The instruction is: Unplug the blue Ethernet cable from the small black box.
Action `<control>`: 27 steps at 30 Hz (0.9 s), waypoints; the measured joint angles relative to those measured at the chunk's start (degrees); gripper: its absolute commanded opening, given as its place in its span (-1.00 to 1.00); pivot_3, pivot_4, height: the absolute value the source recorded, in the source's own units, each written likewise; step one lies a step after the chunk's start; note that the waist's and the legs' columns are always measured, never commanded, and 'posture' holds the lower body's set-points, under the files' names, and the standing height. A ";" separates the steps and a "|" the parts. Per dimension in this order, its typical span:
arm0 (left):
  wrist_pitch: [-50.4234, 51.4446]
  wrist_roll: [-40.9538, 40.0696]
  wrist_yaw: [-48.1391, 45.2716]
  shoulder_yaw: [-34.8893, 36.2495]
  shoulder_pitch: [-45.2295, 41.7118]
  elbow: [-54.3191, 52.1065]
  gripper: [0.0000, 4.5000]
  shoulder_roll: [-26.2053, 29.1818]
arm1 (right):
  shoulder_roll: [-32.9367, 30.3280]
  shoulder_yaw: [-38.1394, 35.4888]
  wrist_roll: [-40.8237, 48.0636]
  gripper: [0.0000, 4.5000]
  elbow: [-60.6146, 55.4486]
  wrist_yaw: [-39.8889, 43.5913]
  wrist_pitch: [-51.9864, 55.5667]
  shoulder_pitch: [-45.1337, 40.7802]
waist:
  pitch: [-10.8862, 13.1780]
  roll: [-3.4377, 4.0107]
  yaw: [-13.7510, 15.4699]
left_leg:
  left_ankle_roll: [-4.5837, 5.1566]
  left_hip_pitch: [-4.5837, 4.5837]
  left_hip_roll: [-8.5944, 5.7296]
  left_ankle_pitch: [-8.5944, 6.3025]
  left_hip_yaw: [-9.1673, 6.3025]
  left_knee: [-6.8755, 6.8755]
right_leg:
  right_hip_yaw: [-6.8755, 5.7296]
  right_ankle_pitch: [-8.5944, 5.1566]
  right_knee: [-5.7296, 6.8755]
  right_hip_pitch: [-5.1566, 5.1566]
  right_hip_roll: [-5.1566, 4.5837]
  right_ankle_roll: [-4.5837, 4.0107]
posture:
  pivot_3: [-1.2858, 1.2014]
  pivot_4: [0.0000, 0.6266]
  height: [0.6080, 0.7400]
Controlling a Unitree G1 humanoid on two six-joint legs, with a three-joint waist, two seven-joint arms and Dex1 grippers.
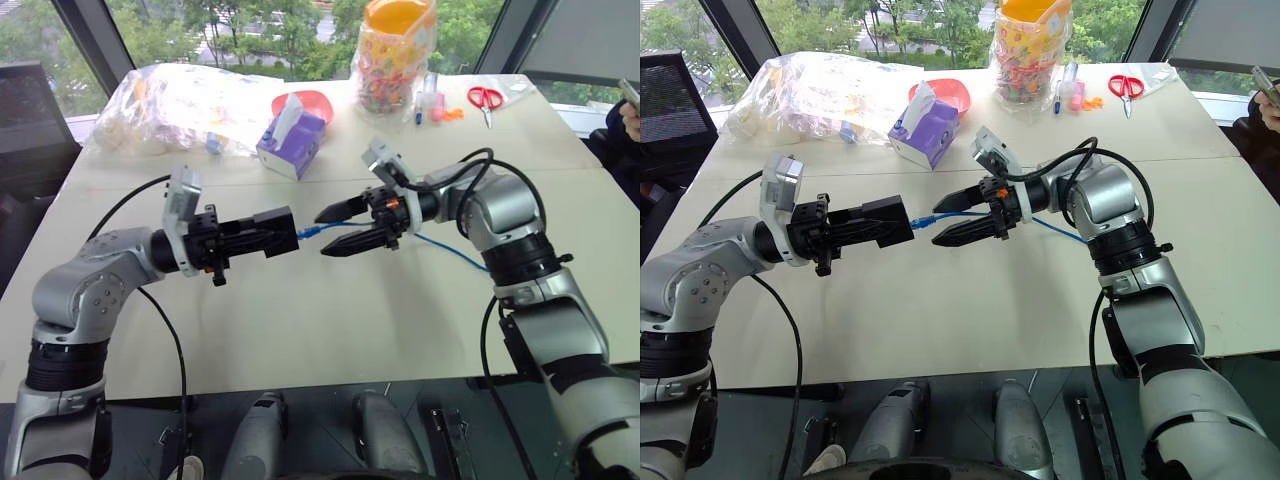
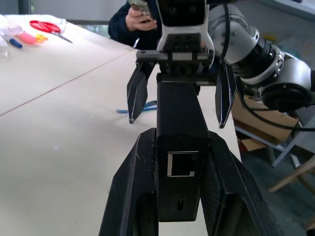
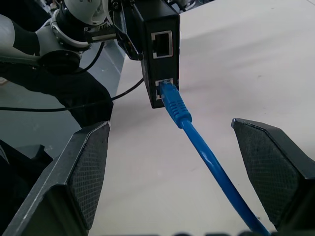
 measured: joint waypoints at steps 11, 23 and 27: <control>0.00 -0.14 1.05 0.00 0.02 -0.47 -0.78 -0.33 | 1.66 -0.02 0.05 -0.23 1.03 -0.50 1.77 -1.41 | 0.00 0.00 0.02 | 0.00 0.00 0.00 0.00 0.00 0.01 | 0.00 0.00 0.01 0.00 0.00 0.01 | 0.03 -0.52 0.80; -0.01 -0.36 2.19 0.00 0.03 -1.43 -0.78 -1.25 | 2.61 0.09 -0.02 -0.59 1.01 -0.76 2.37 -1.41 | 0.00 0.00 0.01 | 0.00 0.00 0.00 0.00 0.00 0.00 | 0.00 0.01 0.02 0.00 0.01 0.02 | 0.03 -0.52 0.80; -0.02 -0.36 2.20 -0.01 0.03 -1.43 -0.78 -1.25 | 2.64 0.12 -0.05 -0.59 1.01 -0.76 2.36 -1.40 | 0.00 0.00 0.02 | 0.00 0.00 0.00 0.00 0.00 0.01 | 0.00 0.01 0.02 0.00 0.00 0.02 | 0.03 -0.52 0.80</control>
